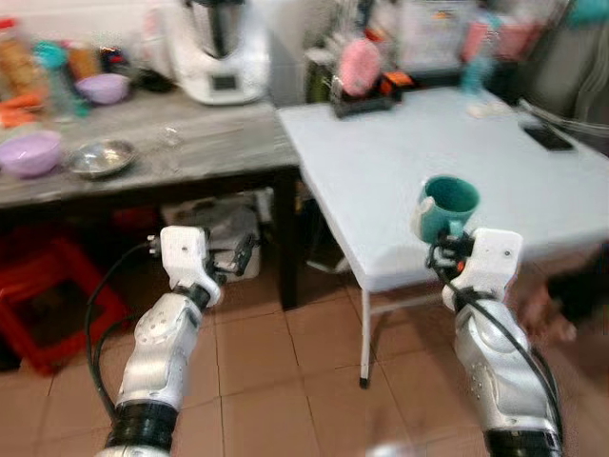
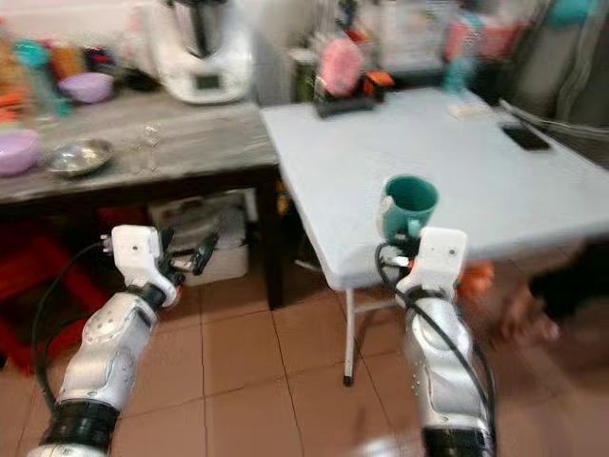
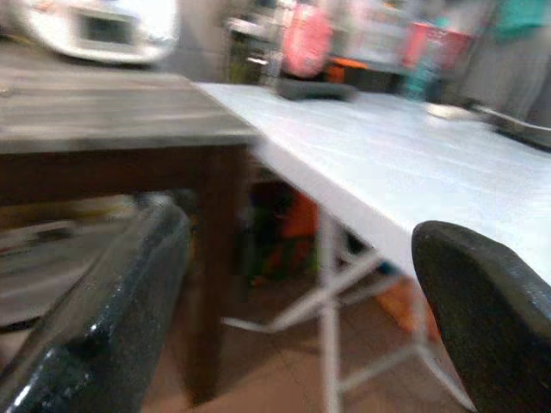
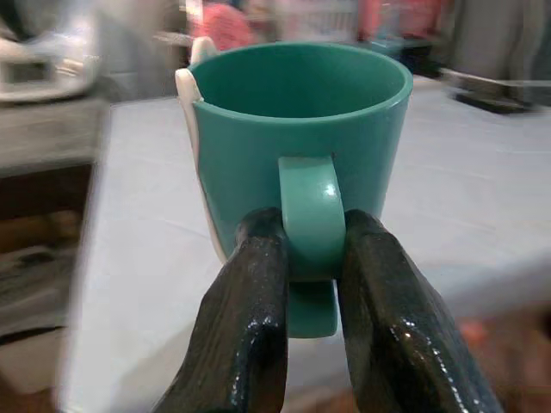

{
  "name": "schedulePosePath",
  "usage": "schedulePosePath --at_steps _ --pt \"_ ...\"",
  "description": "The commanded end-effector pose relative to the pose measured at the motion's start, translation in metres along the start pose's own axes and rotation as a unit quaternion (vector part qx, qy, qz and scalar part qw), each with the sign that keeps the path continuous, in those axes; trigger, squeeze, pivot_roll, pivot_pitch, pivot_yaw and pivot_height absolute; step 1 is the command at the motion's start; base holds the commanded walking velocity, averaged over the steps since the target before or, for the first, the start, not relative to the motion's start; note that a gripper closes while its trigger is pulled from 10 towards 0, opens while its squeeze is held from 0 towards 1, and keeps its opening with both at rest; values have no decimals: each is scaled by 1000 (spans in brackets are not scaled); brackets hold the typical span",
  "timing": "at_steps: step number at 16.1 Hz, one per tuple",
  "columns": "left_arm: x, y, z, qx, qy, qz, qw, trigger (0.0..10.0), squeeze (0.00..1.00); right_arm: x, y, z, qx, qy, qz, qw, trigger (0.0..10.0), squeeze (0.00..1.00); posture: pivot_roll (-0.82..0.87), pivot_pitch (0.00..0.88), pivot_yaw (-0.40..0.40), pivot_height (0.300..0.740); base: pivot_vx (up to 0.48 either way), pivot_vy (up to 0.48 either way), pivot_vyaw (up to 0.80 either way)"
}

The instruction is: Setting the table

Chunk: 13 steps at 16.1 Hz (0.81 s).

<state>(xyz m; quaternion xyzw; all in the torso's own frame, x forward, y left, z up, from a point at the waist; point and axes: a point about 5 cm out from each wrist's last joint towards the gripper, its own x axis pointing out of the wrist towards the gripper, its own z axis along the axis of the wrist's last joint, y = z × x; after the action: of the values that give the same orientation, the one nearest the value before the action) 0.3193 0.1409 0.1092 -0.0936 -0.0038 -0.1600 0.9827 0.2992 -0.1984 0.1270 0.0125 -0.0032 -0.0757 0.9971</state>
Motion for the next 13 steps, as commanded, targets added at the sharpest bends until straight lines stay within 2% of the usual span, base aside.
schedulePosePath --at_steps 1,10,13 --pt "-1 6 2 12 1 6 1000 10000 0 2 6 11 7 -22 9 1000 10000 0 -53 0 16 740 0 435 -494" --pt "0 5 2 14 2 6 1000 10000 0 2 4 12 -1 -26 6 1000 10000 0 -55 0 19 740 0 438 0" --pt "0 5 2 15 3 5 1000 10000 0 2 4 12 -2 -27 5 1000 10000 0 -56 0 17 740 0 440 681"
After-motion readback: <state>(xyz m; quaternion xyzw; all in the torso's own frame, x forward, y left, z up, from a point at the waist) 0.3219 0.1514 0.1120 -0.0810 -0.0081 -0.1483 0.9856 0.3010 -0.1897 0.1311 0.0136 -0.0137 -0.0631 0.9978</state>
